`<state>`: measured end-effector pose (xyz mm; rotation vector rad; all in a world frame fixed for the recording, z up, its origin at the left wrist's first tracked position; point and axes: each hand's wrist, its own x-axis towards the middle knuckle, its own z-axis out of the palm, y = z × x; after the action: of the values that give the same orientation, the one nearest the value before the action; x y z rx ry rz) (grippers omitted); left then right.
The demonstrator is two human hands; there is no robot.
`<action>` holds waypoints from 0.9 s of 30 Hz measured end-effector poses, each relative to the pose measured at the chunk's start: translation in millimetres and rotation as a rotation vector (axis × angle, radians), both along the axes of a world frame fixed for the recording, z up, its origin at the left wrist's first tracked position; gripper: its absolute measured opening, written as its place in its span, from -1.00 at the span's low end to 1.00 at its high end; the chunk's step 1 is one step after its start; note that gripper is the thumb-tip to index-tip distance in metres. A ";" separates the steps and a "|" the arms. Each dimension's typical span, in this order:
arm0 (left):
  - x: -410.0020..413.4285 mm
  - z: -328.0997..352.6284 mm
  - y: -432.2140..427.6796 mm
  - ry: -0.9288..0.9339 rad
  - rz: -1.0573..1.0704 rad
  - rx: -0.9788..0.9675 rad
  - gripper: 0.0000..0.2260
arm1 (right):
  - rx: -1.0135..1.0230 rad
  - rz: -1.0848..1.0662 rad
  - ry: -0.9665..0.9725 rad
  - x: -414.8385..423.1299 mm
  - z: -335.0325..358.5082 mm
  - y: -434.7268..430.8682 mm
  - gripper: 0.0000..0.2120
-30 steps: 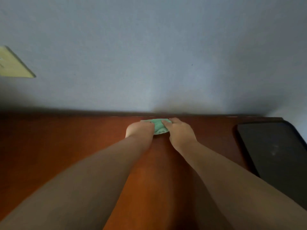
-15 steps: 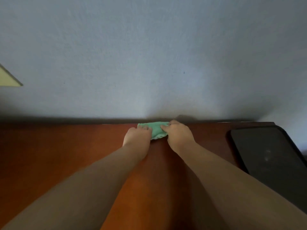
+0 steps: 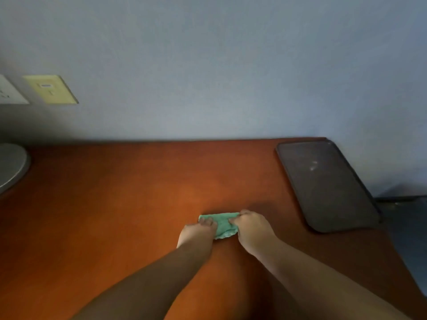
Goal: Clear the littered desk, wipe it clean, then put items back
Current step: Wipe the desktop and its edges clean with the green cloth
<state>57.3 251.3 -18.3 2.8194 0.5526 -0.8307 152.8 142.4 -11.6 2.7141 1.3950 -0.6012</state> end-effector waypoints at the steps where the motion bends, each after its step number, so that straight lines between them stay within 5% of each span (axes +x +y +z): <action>1: -13.3 -0.6 -14.6 -0.001 0.007 -0.009 -0.47 | 0.009 0.003 0.011 -11.7 1.0 -14.4 -0.61; 13: -139.2 -9.1 -164.5 -0.097 0.131 0.010 -0.55 | 0.017 0.077 0.026 -128.9 0.5 -162.0 -0.69; 20: -164.3 4.2 -223.6 -0.145 0.150 0.014 -0.74 | 0.028 0.077 0.039 -154.0 0.1 -219.7 -0.66; 27: -157.5 -8.3 -237.2 -0.240 0.045 0.004 -0.70 | 0.044 0.041 0.108 -146.0 -4.2 -248.6 -0.59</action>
<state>-100.2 14.1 -26.5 2.8422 0.5772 -0.4735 6.7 -106.2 -15.9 2.7170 1.5010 -0.7325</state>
